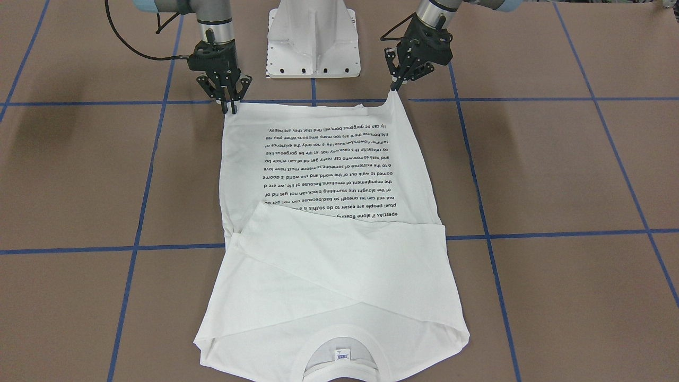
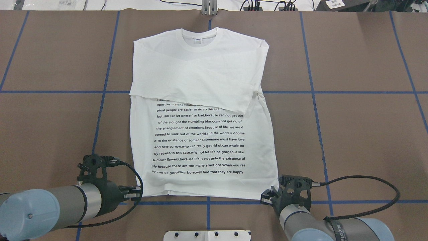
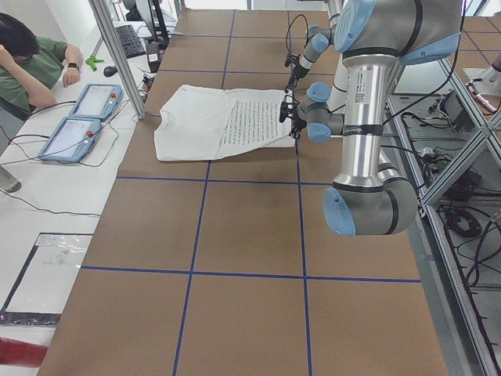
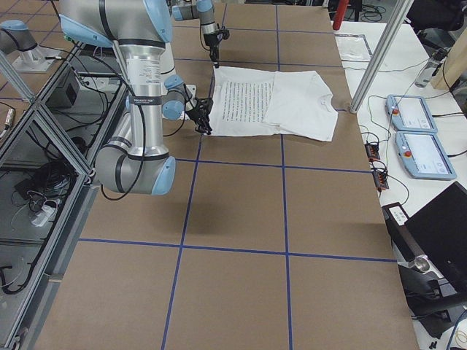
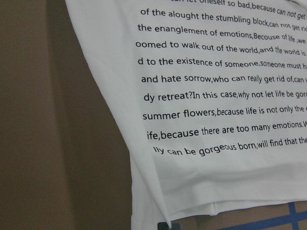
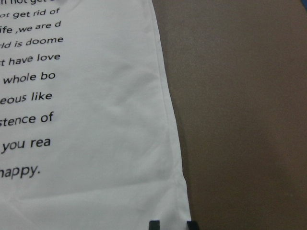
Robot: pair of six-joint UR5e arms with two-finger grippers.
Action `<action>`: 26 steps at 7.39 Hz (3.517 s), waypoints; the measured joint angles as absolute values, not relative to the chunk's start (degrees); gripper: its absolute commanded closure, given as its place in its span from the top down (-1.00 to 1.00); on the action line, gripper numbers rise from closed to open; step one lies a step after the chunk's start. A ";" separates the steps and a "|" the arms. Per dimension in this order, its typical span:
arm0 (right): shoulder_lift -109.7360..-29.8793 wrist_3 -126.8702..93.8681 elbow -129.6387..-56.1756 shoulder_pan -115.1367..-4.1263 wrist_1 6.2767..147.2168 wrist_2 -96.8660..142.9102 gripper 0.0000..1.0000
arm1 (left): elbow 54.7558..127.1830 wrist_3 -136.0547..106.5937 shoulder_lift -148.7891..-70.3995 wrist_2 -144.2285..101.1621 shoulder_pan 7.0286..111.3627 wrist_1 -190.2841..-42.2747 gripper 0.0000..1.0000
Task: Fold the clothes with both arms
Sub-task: 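Lift the hem with both grippers and fold it toward the collar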
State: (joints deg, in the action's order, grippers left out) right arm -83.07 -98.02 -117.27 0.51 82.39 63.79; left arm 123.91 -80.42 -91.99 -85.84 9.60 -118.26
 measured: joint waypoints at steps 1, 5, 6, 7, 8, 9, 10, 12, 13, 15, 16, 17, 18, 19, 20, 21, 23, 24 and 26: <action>-83.06 -97.89 -117.46 0.39 82.78 63.90 0.20 | 123.91 -80.40 -92.00 -85.86 9.58 -118.25 -1.00; -83.03 -97.82 -117.47 0.68 84.20 63.91 0.15 | 123.84 -80.33 -92.02 -85.95 9.58 -118.30 -1.00; -82.97 -97.82 -117.42 0.88 84.26 63.85 -0.03 | 123.85 -80.33 -92.02 -85.95 9.58 -118.30 -1.00; -82.93 -97.82 -117.38 1.05 84.28 63.83 -0.25 | 123.89 -80.33 -92.02 -85.96 9.58 -118.28 -1.00; -82.90 -97.82 -117.32 1.16 84.28 63.81 -0.49 | 123.91 -80.33 -92.02 -85.96 9.59 -118.25 -1.00; -82.86 -97.84 -117.30 1.22 84.29 63.79 -0.95 | 123.92 -80.33 -92.05 -86.03 9.63 -118.24 -1.00; -82.62 -97.87 -117.28 1.27 84.33 63.73 -1.00 | 123.92 -80.33 -92.08 -86.26 9.66 -118.27 -1.00; -81.79 -97.91 -117.39 1.25 84.44 63.69 -1.00 | 124.19 -80.33 -92.06 -86.60 9.69 -118.30 -1.00; -81.66 -97.90 -117.86 1.01 84.51 63.79 -1.00 | 124.35 -80.33 -92.05 -86.64 9.72 -118.30 -1.00; -81.73 -97.83 -124.97 -0.19 91.04 65.49 -1.00 | 126.21 -80.25 -91.86 -87.36 9.90 -118.13 -1.00; -81.80 -97.83 -132.65 -0.67 98.59 67.65 -1.00 | 129.31 -80.20 -91.52 -89.56 10.21 -116.58 -1.00; -81.83 -97.82 -141.51 -1.02 106.97 70.12 -1.00 | 134.49 -80.04 -91.55 -92.62 10.73 -112.08 -1.00; -80.90 -97.80 -148.25 -2.14 113.94 73.01 -1.00 | 140.16 -79.70 -91.85 -95.56 12.01 -106.35 -1.00; -77.70 -97.21 -151.80 -4.88 119.93 76.78 -1.00 | 144.93 -78.91 -92.79 -99.05 14.72 -100.65 -1.00; -72.95 -94.55 -152.54 -8.57 124.72 79.89 -1.00 | 147.09 -76.52 -95.47 -101.90 18.33 -95.64 -1.00; -68.37 -90.37 -151.43 -12.72 127.44 81.81 -1.00 | 146.87 -72.27 -99.92 -103.27 22.33 -90.36 -1.00; -62.79 -81.02 -146.92 -23.47 128.44 87.45 -1.00 | 141.79 -62.20 -109.36 -104.32 32.39 -81.12 -1.00; -59.81 -76.88 -142.85 -29.58 128.27 90.74 -1.00 | 138.15 -58.80 -112.05 -104.66 36.56 -79.70 -1.00; -54.99 -71.17 -131.13 -39.77 122.90 95.38 -1.00 | 129.93 -55.28 -116.94 -104.59 42.25 -79.43 -1.00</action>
